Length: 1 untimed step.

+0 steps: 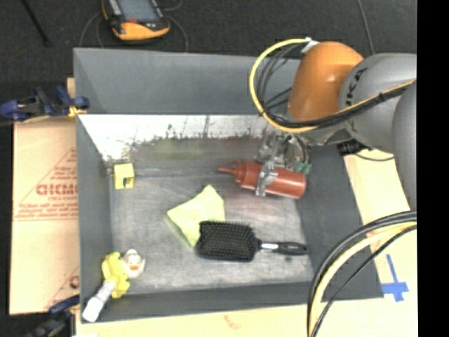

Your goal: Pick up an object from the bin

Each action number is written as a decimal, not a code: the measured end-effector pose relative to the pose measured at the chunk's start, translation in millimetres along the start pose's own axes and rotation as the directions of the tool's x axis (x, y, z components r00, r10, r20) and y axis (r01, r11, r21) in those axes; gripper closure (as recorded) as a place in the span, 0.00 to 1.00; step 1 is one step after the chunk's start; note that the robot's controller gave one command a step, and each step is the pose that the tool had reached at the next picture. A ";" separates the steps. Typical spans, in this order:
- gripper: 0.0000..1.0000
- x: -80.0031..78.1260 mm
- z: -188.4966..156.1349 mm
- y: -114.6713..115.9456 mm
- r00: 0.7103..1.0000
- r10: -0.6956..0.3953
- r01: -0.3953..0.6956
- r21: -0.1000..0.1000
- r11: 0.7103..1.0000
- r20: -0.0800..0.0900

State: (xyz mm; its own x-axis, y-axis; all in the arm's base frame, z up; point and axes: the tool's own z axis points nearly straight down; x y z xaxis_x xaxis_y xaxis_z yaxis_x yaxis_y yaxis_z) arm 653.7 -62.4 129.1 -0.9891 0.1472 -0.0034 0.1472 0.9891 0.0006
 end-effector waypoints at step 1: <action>1.00 -1.1 -12.9 -0.1 1.000 0.000 0.000 0.000 1.000 0.006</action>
Offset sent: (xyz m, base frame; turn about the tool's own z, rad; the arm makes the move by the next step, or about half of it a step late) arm -0.0001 0.0000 0.0087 0.0000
